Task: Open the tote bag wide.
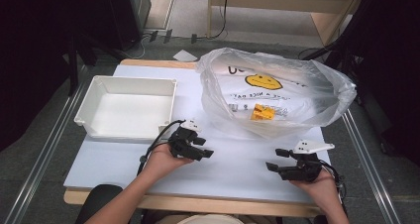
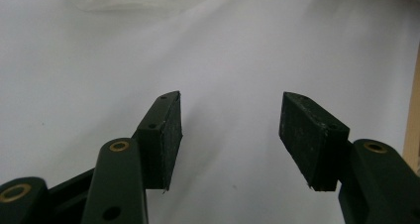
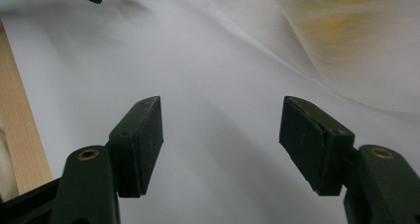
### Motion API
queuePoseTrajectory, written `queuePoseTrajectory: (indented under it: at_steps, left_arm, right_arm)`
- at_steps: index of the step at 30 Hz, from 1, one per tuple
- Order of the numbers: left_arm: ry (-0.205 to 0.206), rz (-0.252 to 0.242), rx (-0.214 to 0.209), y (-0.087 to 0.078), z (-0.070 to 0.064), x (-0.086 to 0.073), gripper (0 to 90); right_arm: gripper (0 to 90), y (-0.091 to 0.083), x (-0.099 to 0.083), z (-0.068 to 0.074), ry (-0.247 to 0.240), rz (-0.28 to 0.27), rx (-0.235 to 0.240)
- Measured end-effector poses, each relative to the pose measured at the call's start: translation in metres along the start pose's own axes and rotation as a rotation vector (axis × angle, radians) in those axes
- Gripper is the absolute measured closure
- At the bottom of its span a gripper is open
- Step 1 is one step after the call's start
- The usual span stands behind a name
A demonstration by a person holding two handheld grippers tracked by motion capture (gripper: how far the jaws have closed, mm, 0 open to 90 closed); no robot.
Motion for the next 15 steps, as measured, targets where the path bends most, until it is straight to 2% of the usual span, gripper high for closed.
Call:
queuePoseTrajectory:
  at_steps: [4, 8, 15]
  left_arm:
    - [0.010, 0.008, -0.004, 0.0007, 0.0009, -0.0006, 43.1]
    - [0.030, 0.021, 0.018, 0.0019, 0.0009, -0.0015, 45.0]
    - [0.025, 0.012, 0.004, 0.0023, 0.0010, -0.0016, 45.8]
  right_arm:
    - [35.6, 0.0003, -0.0004, -0.0012, 0.002, 0.007, -0.006]
    - [35.6, 0.0011, -0.0014, -0.0019, 0.006, 0.015, -0.003]
    - [37.4, 0.0021, -0.0022, -0.0035, 0.012, 0.027, 0.011]
Point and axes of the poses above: each handheld gripper's, and its own axes: y roughly forward along the jaws, x roughly out of its top, z roughly to its left, the point moved 1 cm from there along y, roughly forward along the jaws, and after that the axes turned 7 degrees about -x, right-handed, at the moved point
